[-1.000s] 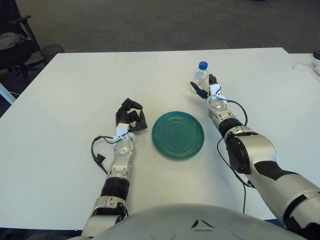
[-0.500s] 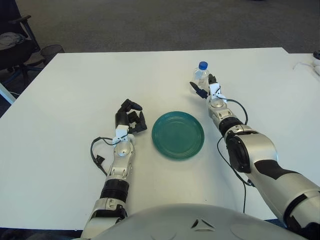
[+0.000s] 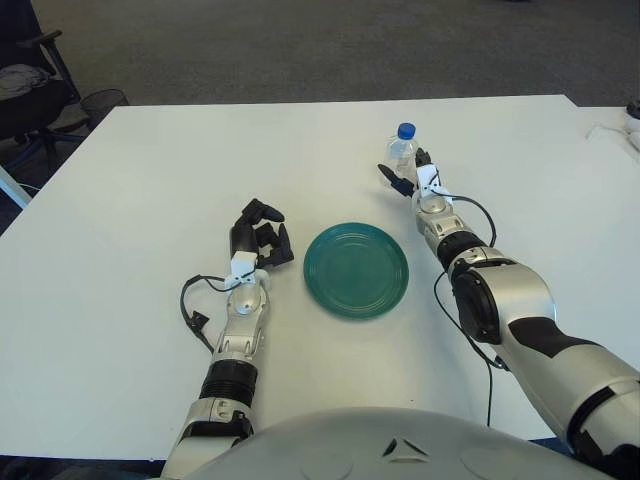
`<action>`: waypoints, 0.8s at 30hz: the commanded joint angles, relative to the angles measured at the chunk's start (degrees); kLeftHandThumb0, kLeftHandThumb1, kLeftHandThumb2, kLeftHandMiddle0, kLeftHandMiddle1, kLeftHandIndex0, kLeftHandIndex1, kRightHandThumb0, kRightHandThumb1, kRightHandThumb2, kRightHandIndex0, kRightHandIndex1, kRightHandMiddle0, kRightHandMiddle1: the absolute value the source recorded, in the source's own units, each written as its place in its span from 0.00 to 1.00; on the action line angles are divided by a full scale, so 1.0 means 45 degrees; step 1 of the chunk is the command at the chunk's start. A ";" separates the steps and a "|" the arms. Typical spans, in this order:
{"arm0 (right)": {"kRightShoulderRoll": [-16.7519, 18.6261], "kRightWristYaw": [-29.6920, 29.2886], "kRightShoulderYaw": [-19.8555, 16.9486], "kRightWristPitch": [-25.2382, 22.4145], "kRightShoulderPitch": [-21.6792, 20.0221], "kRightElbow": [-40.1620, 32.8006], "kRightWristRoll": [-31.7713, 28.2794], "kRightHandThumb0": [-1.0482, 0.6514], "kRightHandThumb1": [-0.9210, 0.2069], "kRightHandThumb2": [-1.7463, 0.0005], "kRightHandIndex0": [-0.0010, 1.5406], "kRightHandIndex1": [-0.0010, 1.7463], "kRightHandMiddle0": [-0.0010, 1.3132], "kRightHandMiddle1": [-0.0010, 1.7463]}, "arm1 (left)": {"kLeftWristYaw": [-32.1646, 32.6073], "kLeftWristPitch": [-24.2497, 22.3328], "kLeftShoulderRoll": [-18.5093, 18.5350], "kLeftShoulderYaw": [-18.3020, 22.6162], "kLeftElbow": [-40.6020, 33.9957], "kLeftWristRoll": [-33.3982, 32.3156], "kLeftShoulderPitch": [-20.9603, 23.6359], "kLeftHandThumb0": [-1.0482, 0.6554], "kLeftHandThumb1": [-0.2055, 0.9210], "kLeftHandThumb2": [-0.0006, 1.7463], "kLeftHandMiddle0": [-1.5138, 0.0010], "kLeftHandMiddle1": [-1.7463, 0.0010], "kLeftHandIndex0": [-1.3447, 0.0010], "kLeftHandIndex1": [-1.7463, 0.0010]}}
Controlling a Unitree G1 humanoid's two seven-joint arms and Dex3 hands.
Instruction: Put the bottle into the plate.
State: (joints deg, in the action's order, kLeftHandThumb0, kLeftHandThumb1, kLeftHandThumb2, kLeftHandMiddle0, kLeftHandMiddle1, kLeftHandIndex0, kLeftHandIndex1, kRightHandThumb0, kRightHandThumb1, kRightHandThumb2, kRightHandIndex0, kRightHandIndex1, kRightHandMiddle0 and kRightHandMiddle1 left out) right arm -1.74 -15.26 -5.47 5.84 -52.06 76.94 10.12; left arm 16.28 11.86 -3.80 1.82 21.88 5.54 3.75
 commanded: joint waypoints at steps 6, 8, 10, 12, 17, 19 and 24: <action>0.0183 -0.0235 -0.0063 -0.0192 0.0135 0.0286 0.0082 0.13 0.19 0.81 0.10 0.48 0.00 0.45 | 0.0077 -0.0470 0.0081 -0.0140 0.0231 0.0389 -0.0563 0.32 0.36 0.83 0.18 0.00 0.48 0.00; 0.0239 -0.0410 -0.0183 -0.0083 0.0158 0.0265 -0.0023 0.14 0.26 0.74 0.13 0.65 0.00 0.64 | 0.0057 -0.0468 0.0076 -0.0136 0.0285 0.0373 -0.0553 0.32 0.36 0.83 0.18 0.00 0.48 0.00; 0.0293 -0.0552 -0.0301 0.0038 0.0187 0.0247 -0.0109 0.20 0.36 0.65 0.29 0.86 0.16 0.85 | 0.0043 -0.0451 0.0076 -0.0129 0.0344 0.0360 -0.0539 0.32 0.36 0.83 0.18 0.00 0.48 0.00; 0.0313 -0.0698 -0.0411 0.0228 0.0236 0.0225 -0.0171 0.21 0.40 0.62 0.35 0.93 0.21 0.92 | 0.0069 -0.0452 0.0048 -0.0135 0.0345 0.0364 -0.0546 0.32 0.36 0.83 0.18 0.00 0.48 0.00; 0.0397 -0.1129 -0.0779 0.0550 0.0308 0.0202 -0.0387 0.33 0.50 0.52 0.54 0.99 0.52 0.99 | 0.0076 -0.0444 -0.0032 -0.0097 0.0317 0.0281 -0.0548 0.31 0.36 0.83 0.18 0.00 0.48 0.00; 0.0464 -0.1396 -0.0906 0.0520 0.0328 0.0205 -0.0440 0.39 0.53 0.45 0.61 0.99 0.60 0.99 | 0.0070 -0.0403 -0.0043 -0.0074 0.0335 0.0248 -0.0542 0.31 0.36 0.83 0.18 0.00 0.48 0.00; 0.0559 -0.1945 -0.1165 0.0463 0.0321 0.0201 -0.0557 0.48 0.57 0.34 0.69 1.00 0.70 1.00 | 0.0101 -0.0360 -0.0049 -0.0105 0.0323 0.0305 -0.0564 0.32 0.36 0.83 0.18 0.00 0.48 0.00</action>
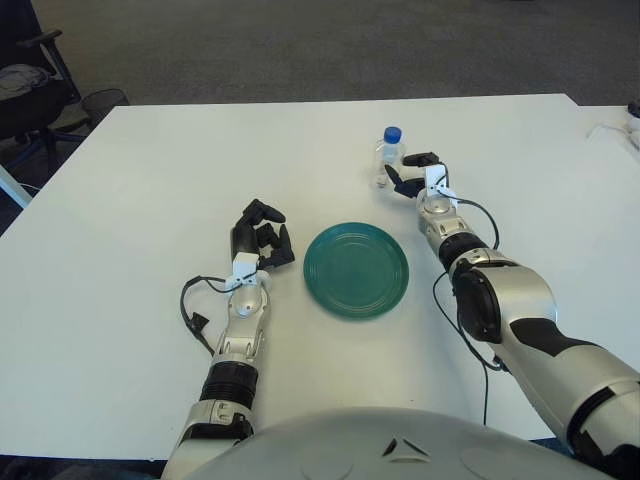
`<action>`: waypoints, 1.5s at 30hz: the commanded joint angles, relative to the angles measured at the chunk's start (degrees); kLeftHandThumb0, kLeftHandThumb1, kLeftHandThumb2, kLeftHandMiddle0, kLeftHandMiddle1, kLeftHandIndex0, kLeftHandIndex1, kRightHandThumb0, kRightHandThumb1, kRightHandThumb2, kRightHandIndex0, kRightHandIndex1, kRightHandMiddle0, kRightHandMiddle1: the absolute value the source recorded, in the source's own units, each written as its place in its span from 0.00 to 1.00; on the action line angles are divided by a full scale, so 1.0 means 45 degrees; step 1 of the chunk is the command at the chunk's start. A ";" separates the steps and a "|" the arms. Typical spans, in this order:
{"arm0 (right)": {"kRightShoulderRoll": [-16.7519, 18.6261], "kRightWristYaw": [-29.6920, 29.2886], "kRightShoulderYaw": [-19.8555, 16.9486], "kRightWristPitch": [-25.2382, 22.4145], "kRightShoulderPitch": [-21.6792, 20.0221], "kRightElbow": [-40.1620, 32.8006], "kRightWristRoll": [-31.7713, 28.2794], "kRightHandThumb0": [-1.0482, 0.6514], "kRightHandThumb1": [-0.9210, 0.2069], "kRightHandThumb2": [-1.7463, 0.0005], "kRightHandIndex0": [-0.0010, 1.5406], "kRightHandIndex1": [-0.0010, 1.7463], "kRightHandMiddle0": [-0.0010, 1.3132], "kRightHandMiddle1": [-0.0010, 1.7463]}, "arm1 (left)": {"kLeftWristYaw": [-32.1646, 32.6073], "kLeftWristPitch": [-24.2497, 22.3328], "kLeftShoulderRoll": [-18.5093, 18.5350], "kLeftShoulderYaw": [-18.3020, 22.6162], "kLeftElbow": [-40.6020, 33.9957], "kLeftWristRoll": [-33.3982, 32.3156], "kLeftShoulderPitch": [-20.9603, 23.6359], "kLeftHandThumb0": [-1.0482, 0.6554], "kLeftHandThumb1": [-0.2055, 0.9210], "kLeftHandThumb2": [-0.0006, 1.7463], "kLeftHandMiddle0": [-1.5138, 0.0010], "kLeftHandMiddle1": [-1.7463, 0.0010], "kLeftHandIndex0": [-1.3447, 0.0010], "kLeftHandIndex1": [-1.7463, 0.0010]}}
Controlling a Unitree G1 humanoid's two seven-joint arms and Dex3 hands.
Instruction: Put the bottle into the plate.
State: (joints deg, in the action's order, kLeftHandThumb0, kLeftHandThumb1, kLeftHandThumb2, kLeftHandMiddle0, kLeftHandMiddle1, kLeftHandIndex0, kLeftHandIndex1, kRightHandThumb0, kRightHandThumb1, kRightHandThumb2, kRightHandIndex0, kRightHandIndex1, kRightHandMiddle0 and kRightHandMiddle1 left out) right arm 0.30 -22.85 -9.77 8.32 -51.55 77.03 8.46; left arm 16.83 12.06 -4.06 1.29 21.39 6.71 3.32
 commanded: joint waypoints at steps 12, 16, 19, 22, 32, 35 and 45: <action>0.0280 -0.0646 -0.0621 0.0189 0.0448 0.0180 -0.0385 0.56 0.61 0.21 0.76 1.00 0.76 1.00 | -0.0197 -0.0283 0.0000 0.0067 0.0575 -0.0183 -0.0424 0.32 0.37 0.83 0.19 0.00 0.49 0.00; 0.0237 -0.0592 -0.0573 0.0200 0.0536 0.0194 -0.0303 0.56 0.62 0.20 0.76 1.00 0.76 1.00 | -0.0162 -0.0300 -0.0003 0.0058 0.0634 -0.0161 -0.0372 0.32 0.37 0.82 0.19 0.00 0.49 0.00; 0.0212 -0.0552 -0.0531 0.0229 0.0639 0.0200 -0.0261 0.55 0.62 0.20 0.76 1.00 0.76 1.00 | -0.0033 -0.0314 0.0034 0.0036 0.0698 -0.0019 -0.0329 0.32 0.37 0.83 0.19 0.00 0.49 0.00; 0.0203 -0.0533 -0.0542 0.0243 0.0680 0.0204 -0.0271 0.54 0.62 0.20 0.75 1.00 0.76 1.00 | 0.0037 -0.0356 0.0045 0.0015 0.0737 0.0065 -0.0294 0.32 0.37 0.83 0.19 0.00 0.49 0.00; 0.0174 -0.0467 -0.0471 0.0140 0.0805 0.0226 -0.0204 0.54 0.61 0.20 0.76 1.00 0.77 1.00 | -0.0165 -0.0357 -0.0008 0.0097 0.0858 -0.0207 -0.0236 0.32 0.37 0.83 0.19 0.00 0.49 0.00; 0.0154 -0.0412 -0.0382 0.0110 0.0827 0.0233 -0.0123 0.53 0.61 0.21 0.76 1.00 0.77 1.00 | -0.0256 -0.0344 -0.0012 0.0139 0.0923 -0.0344 -0.0194 0.32 0.37 0.83 0.19 0.00 0.49 0.00; 0.0179 -0.0200 -0.0399 0.0152 0.0908 0.0228 -0.0202 0.53 0.61 0.21 0.76 1.00 0.77 1.00 | -0.0240 -0.0136 0.0093 0.0106 0.1102 -0.0210 -0.0130 0.32 0.37 0.82 0.19 0.00 0.49 0.00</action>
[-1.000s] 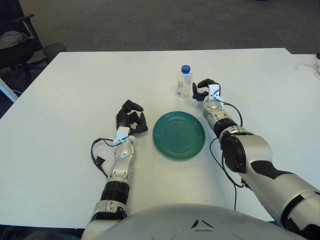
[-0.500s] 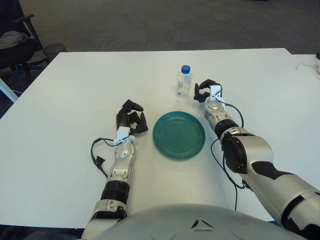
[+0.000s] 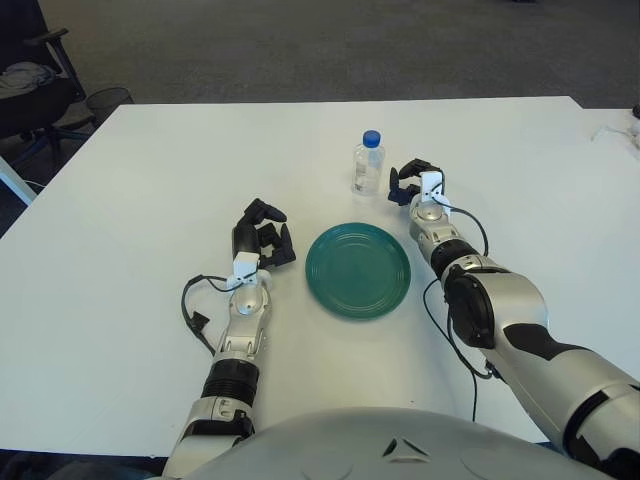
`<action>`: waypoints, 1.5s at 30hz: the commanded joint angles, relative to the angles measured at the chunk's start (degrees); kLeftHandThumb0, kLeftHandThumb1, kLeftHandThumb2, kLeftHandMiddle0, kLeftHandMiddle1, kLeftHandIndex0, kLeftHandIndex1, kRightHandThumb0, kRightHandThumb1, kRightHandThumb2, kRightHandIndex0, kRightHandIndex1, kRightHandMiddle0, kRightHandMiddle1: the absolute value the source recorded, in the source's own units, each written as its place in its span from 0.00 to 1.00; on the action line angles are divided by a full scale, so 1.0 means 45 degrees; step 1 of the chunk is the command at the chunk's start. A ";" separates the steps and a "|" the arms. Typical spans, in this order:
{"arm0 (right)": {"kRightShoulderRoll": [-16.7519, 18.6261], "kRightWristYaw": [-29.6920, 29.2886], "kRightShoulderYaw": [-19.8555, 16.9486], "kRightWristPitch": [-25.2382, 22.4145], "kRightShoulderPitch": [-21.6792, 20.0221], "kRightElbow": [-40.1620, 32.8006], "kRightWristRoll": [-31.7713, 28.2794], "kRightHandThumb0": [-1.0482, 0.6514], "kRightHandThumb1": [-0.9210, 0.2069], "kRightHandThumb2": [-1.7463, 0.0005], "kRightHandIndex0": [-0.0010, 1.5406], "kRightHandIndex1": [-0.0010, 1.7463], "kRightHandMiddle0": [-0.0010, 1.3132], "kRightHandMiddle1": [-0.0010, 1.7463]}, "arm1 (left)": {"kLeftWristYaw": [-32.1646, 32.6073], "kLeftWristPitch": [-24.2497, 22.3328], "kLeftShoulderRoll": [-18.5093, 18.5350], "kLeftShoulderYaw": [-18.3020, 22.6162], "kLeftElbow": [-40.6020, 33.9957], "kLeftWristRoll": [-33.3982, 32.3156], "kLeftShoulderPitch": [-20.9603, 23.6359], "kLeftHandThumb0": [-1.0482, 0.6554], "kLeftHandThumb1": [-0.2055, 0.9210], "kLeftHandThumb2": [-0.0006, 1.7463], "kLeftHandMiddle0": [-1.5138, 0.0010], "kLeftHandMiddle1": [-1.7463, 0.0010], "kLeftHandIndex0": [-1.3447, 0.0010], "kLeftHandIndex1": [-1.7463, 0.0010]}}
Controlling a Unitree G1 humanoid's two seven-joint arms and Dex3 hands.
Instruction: Put the bottle into the plate.
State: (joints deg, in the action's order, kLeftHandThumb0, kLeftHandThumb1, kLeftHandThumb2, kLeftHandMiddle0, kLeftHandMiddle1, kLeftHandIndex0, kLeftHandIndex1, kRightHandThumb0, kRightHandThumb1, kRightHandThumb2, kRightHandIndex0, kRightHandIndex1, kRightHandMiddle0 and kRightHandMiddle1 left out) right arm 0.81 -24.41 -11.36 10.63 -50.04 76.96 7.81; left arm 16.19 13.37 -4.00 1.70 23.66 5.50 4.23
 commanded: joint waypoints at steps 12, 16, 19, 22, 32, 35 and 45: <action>-0.0073 0.1160 0.0409 -0.0384 0.0787 0.0279 0.0285 0.31 0.40 0.51 0.53 1.00 0.22 1.00 | -0.0125 -0.0510 0.0010 0.0083 0.0600 -0.0088 -0.0303 0.32 0.38 0.82 0.19 0.00 0.49 0.00; -0.0136 0.1598 0.0614 -0.0540 0.0774 0.0288 0.0389 0.21 0.32 0.59 0.12 0.81 0.05 0.81 | -0.0135 -0.0473 0.0010 0.0079 0.0613 -0.0082 -0.0307 0.32 0.38 0.82 0.19 0.00 0.49 0.00; -0.0175 0.1929 0.0742 -0.0654 0.0724 0.0295 0.0483 0.15 0.22 0.70 0.04 0.58 0.01 0.53 | -0.0123 -0.0433 0.0037 0.0071 0.0716 -0.0051 -0.0242 0.32 0.38 0.82 0.19 0.00 0.49 0.00; -0.0192 0.2080 0.0833 -0.0663 0.0693 0.0290 0.0567 0.10 0.14 0.78 0.02 0.41 0.00 0.38 | -0.0117 -0.0402 0.0046 0.0065 0.0757 -0.0036 -0.0231 0.32 0.38 0.82 0.19 0.00 0.49 0.00; -0.0332 0.2673 0.1461 -0.0433 0.0661 0.0289 0.1018 0.01 0.01 0.90 0.02 0.20 0.00 0.31 | -0.0041 -0.0499 -0.0002 0.0119 0.0821 -0.0062 -0.0168 0.32 0.38 0.82 0.19 0.00 0.49 0.00; -0.0348 0.2774 0.1583 -0.0450 0.0654 0.0298 0.1123 0.00 0.00 0.91 0.02 0.18 0.00 0.32 | -0.0047 -0.0509 -0.0020 0.0137 0.0810 -0.0086 -0.0169 0.32 0.38 0.82 0.19 0.00 0.49 0.00; -0.0317 0.2911 0.2041 -0.0742 0.0608 0.0347 0.1438 0.00 0.00 0.93 0.01 0.13 0.00 0.30 | -0.0130 -0.0334 0.0032 0.0092 0.0794 -0.0028 -0.0237 0.32 0.38 0.82 0.19 0.00 0.49 0.00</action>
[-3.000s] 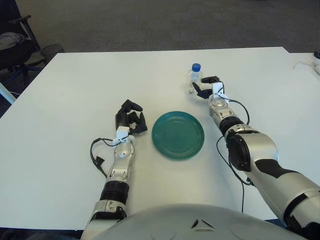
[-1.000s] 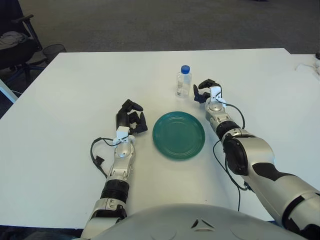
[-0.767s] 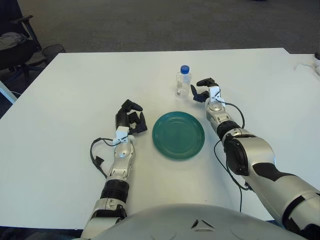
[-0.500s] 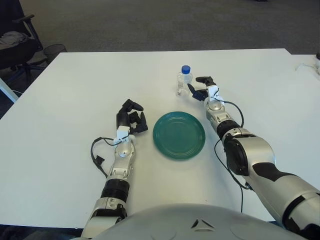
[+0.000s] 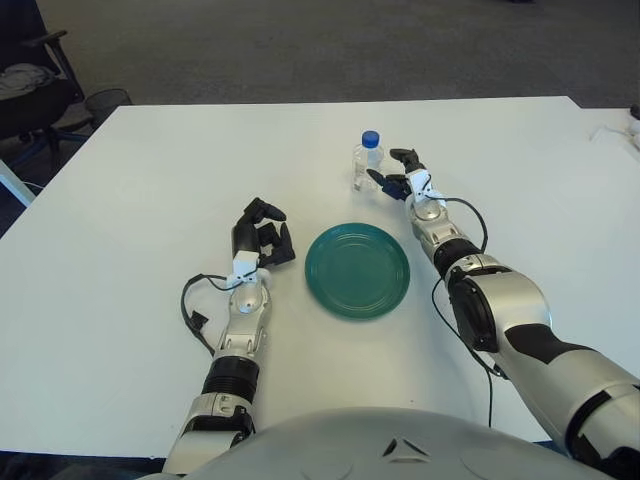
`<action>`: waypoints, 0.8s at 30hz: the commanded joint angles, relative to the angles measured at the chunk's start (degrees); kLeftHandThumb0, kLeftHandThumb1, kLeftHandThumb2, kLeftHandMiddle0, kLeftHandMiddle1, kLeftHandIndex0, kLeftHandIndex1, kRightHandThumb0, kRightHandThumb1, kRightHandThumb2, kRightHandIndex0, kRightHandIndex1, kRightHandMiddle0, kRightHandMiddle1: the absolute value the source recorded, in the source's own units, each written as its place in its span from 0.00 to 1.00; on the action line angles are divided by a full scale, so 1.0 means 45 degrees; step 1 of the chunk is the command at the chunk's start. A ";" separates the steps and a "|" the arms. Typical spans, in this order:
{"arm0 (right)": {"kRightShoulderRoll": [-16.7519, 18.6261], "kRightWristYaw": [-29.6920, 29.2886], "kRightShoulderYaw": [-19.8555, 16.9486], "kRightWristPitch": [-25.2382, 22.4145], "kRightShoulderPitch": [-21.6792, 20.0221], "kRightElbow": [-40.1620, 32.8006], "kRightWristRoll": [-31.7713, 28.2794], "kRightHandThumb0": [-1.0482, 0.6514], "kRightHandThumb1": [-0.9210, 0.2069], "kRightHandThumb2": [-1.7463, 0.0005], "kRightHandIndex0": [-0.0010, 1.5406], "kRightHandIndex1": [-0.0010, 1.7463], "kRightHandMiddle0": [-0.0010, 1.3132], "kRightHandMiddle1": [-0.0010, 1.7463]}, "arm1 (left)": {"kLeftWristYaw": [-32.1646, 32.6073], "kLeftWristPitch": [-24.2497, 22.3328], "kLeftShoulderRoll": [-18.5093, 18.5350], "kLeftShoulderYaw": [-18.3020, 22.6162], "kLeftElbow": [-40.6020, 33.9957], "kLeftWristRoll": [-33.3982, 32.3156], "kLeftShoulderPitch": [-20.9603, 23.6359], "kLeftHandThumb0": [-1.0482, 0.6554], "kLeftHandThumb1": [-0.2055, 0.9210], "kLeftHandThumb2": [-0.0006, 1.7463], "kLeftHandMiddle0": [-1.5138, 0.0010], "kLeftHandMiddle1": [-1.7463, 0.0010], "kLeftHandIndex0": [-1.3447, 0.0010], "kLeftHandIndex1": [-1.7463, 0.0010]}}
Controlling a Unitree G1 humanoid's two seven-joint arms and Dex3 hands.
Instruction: Put the bottle into the plate.
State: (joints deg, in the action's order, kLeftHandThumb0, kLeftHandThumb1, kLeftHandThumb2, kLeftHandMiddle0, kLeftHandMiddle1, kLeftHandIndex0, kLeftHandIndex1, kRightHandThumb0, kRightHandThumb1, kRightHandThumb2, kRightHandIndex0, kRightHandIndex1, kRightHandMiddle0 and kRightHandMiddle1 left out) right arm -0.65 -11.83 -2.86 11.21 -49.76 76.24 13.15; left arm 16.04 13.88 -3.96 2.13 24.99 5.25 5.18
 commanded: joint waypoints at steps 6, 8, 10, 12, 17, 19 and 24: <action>0.0204 0.0002 0.0476 -0.1004 0.0314 0.0512 0.0525 0.00 0.00 0.91 0.00 0.06 0.00 0.20 | -0.0021 -0.0432 0.0021 -0.0003 0.0544 0.0072 -0.0447 0.32 0.38 0.82 0.19 0.00 0.49 0.00; 0.0211 0.0037 0.0547 -0.1002 0.0282 0.0510 0.0578 0.00 0.00 0.91 0.00 0.05 0.00 0.19 | 0.0021 -0.0438 0.0011 0.0007 0.0559 0.0083 -0.0445 0.32 0.38 0.82 0.19 0.00 0.49 0.00; 0.0208 0.0076 0.0585 -0.0991 0.0270 0.0506 0.0581 0.00 0.00 0.91 0.00 0.04 0.00 0.19 | 0.0081 -0.0492 -0.0028 0.0013 0.0540 0.0095 -0.0451 0.32 0.38 0.82 0.19 0.00 0.49 0.00; 0.0257 0.0043 0.0626 -0.0989 0.0229 0.0498 0.0584 0.00 0.00 0.91 0.00 0.03 0.00 0.17 | 0.0129 -0.0566 -0.0069 0.0028 0.0489 0.0084 -0.0468 0.32 0.38 0.82 0.19 0.00 0.49 0.00; 0.0338 -0.0045 0.0775 -0.0990 0.0151 0.0484 0.0650 0.00 0.00 0.88 0.00 0.01 0.00 0.11 | 0.0206 -0.0601 -0.0129 0.0021 0.0365 0.0121 -0.0547 0.32 0.38 0.82 0.20 0.00 0.49 0.00; 0.0346 -0.0035 0.0830 -0.1001 0.0134 0.0484 0.0677 0.00 0.00 0.88 0.00 0.00 0.00 0.10 | 0.0236 -0.0598 -0.0149 0.0003 0.0328 0.0155 -0.0579 0.32 0.38 0.82 0.20 0.00 0.49 0.00; 0.0430 0.0069 0.0945 -0.1135 0.0036 0.0494 0.0785 0.00 0.00 0.87 0.00 0.00 0.00 0.08 | 0.0276 -0.0599 -0.0148 0.0045 0.0301 0.0150 -0.0620 0.32 0.38 0.82 0.20 0.00 0.49 0.00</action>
State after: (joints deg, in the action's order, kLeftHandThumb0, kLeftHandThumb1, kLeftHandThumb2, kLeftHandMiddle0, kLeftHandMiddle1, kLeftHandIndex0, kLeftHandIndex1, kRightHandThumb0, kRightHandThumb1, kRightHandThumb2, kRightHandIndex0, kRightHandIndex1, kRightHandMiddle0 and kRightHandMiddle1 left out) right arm 1.17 -12.13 1.23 9.33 -50.89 76.56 16.34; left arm 16.93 13.81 -4.55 2.14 24.47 5.69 4.67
